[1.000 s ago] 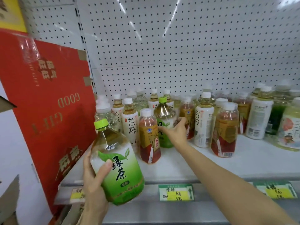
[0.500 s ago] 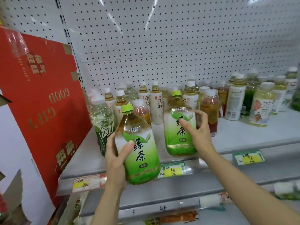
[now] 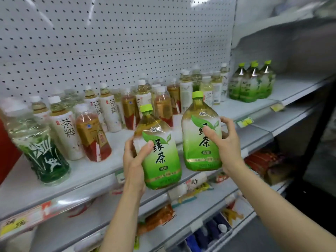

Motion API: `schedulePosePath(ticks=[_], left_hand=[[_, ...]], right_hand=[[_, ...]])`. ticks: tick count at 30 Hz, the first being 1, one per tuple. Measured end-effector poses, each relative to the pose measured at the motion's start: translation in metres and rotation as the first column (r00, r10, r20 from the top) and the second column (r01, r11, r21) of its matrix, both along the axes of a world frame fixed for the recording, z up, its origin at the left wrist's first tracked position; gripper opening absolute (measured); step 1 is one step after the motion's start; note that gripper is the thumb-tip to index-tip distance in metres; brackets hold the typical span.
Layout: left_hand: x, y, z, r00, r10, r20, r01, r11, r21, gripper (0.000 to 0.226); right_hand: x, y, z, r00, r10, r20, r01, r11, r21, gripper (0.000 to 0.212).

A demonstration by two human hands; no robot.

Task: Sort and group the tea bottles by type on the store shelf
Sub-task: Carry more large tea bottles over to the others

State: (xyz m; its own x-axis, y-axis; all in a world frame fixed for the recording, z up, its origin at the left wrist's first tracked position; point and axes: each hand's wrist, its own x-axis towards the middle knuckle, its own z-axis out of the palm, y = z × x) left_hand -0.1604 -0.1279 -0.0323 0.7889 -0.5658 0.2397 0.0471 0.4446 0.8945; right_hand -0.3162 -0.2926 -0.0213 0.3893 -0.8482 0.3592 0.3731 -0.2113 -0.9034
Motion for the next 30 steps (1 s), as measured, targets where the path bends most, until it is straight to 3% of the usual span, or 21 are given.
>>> schedulePosePath(ticks=[4, 15, 18, 21, 30], left_hand=[[-0.040, -0.056, 0.003, 0.995, -0.095, -0.011, 0.095, 0.995, -0.011, 0.065], [-0.157, -0.195, -0.013, 0.963, -0.268, -0.025, 0.268, 0.963, 0.022, 0.074], [-0.169, -0.229, -0.012, 0.958, -0.286, -0.012, 0.286, 0.957, 0.037, 0.079], [-0.174, -0.264, -0.012, 0.950, -0.311, -0.017, 0.311, 0.949, 0.045, 0.069], [-0.165, -0.368, -0.001, 0.951, -0.306, 0.035, 0.305, 0.952, 0.030, 0.067]], right_hand=[[-0.062, -0.039, -0.007, 0.999, -0.032, 0.003, 0.031, 0.999, 0.041, 0.066], [-0.204, -0.132, -0.025, 0.985, -0.170, -0.009, 0.170, 0.981, 0.095, 0.049], [-0.218, -0.161, -0.028, 0.983, -0.184, 0.005, 0.182, 0.977, 0.114, 0.049], [-0.220, -0.191, -0.032, 0.978, -0.208, 0.016, 0.205, 0.972, 0.119, 0.051], [-0.215, -0.287, -0.030, 0.979, -0.204, 0.022, 0.201, 0.974, 0.107, 0.052]])
